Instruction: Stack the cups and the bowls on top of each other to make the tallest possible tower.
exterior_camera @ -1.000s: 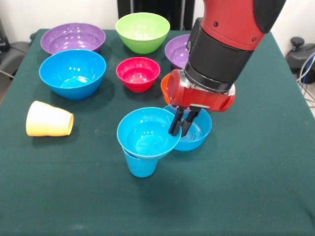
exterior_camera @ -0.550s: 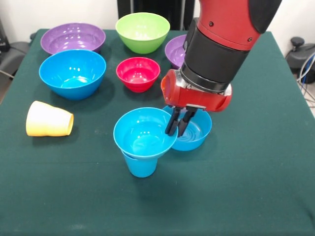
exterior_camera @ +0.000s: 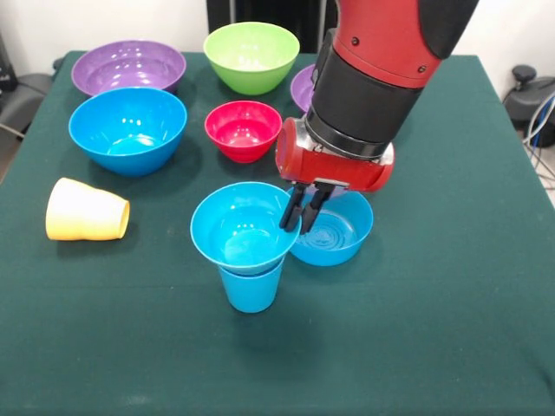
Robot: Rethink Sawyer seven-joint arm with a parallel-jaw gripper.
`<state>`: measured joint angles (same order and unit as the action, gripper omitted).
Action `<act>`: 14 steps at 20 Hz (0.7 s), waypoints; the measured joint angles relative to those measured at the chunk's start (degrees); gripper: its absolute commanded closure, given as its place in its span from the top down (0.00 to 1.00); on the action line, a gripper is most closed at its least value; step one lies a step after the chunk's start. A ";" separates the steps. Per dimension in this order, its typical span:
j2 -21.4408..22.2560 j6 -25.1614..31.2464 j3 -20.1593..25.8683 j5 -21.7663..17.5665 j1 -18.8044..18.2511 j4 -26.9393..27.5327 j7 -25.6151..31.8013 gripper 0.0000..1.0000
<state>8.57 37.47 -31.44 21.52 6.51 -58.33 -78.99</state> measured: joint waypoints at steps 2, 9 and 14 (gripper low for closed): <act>0.02 0.00 0.03 0.00 -0.02 -0.38 0.00 0.00; 0.25 0.00 0.09 0.01 -0.04 -2.04 0.00 0.00; 0.78 0.00 0.10 0.01 -0.04 -2.96 0.00 0.00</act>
<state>9.35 37.47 -31.34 21.53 6.47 -61.29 -78.99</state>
